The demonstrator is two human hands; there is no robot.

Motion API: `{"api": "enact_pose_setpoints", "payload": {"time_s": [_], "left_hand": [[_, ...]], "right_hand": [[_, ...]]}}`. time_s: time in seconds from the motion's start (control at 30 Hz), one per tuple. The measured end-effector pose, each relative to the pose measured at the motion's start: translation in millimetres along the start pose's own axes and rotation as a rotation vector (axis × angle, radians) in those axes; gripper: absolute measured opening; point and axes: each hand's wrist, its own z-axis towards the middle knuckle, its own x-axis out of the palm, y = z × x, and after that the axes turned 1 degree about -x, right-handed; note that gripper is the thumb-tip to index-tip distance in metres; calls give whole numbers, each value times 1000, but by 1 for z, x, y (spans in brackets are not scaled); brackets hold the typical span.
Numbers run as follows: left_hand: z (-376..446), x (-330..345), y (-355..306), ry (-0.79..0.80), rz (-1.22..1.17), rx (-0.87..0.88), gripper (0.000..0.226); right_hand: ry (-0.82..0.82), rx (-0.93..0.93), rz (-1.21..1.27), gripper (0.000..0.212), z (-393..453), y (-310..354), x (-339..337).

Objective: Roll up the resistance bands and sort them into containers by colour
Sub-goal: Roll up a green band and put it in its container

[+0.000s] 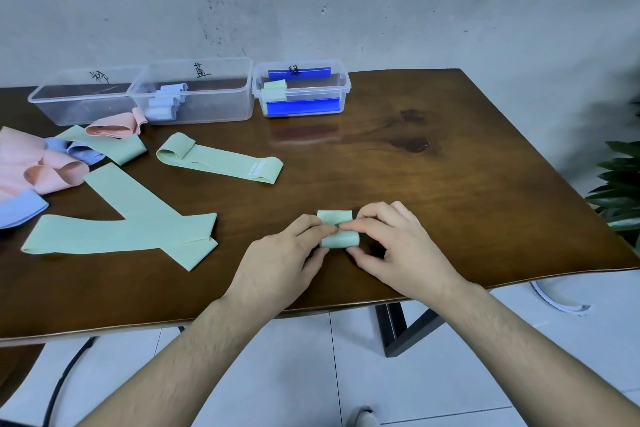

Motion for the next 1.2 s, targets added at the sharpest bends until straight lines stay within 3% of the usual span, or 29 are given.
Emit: {"api": "enact_pose_setpoints", "payload": {"time_s": [0.57, 0.87, 1.07, 1.2], "left_hand": [[7, 2, -2, 7, 8, -48, 28], [10, 6, 0, 30, 68, -64, 45], [16, 3, 3, -4, 14, -58, 25], [19, 6, 3, 3, 36, -79, 31]], "right_hand": [[25, 11, -57, 37, 11, -2, 0], [18, -13, -119, 37, 18, -6, 2], [25, -22, -189, 39, 17, -5, 1], [27, -9, -141, 31, 18, -5, 1]]}}
